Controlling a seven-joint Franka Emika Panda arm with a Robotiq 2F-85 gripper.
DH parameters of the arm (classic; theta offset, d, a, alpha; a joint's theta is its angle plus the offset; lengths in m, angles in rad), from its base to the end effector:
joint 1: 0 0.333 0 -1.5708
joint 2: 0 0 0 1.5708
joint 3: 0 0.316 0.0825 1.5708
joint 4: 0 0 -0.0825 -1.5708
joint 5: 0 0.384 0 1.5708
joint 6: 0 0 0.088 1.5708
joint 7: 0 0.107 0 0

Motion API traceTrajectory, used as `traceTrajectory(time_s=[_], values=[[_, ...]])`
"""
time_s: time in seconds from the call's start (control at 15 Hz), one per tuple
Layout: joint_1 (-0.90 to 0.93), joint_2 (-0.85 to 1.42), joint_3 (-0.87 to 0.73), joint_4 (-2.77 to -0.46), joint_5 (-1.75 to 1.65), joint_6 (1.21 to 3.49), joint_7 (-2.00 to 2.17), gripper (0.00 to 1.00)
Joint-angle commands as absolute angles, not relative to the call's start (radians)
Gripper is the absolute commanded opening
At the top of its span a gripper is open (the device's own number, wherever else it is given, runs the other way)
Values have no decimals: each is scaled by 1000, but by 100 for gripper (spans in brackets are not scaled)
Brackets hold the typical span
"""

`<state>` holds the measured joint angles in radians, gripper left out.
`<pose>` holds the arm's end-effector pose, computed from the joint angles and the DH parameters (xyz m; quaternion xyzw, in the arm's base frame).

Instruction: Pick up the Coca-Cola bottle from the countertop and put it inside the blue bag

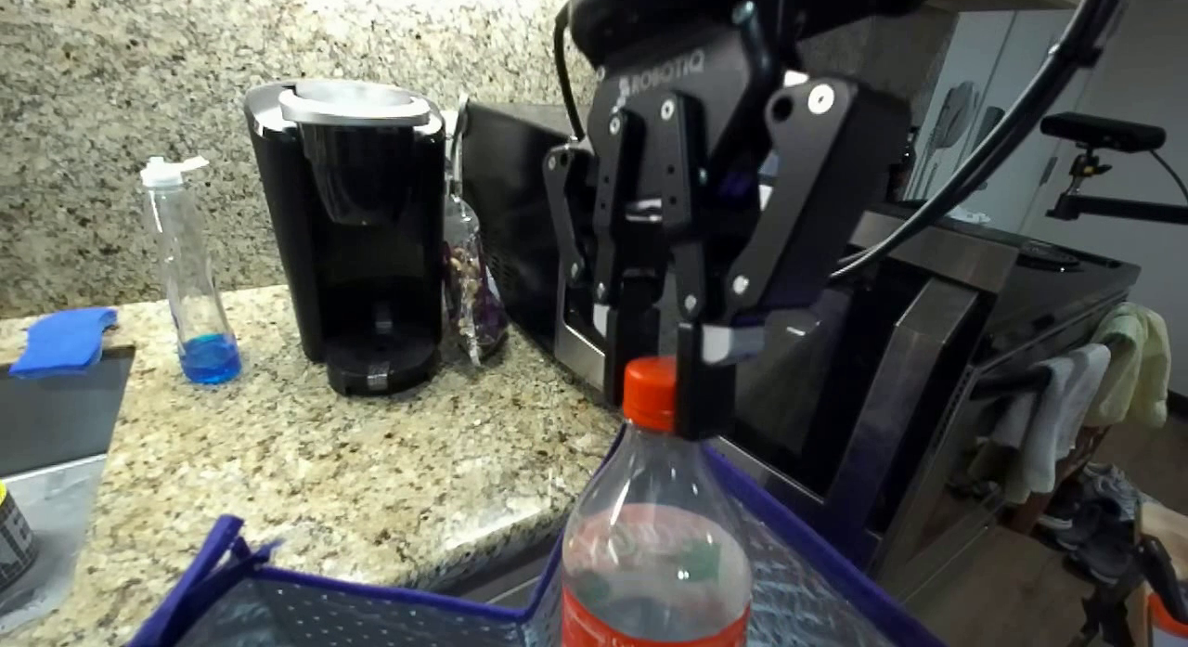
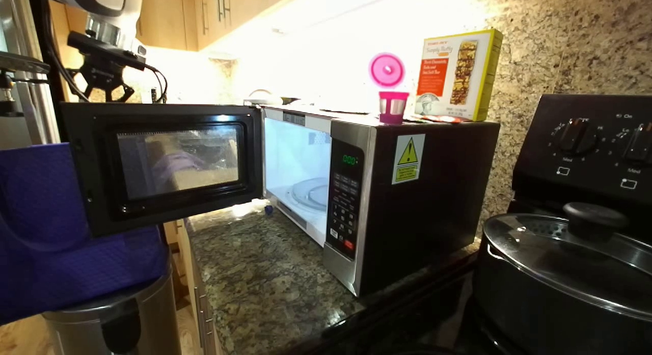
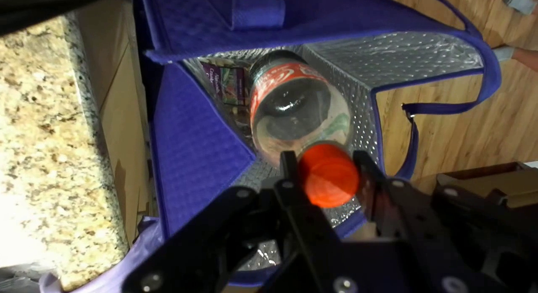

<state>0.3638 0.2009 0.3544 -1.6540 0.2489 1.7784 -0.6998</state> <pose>0.4584 0.4087 0.4955 -0.7696 -0.6186 0.0338 0.1547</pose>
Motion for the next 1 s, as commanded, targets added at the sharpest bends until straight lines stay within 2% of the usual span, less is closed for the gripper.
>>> traceTrajectory(time_s=[0.0, 0.4, 0.93], values=[[371, 242, 367, -1638, 193, 1748, -684, 11], [390, 322, 384, -1621, 141, 1798, -696, 11], [400, 417, 381, -1654, 114, 1990, -666, 11]])
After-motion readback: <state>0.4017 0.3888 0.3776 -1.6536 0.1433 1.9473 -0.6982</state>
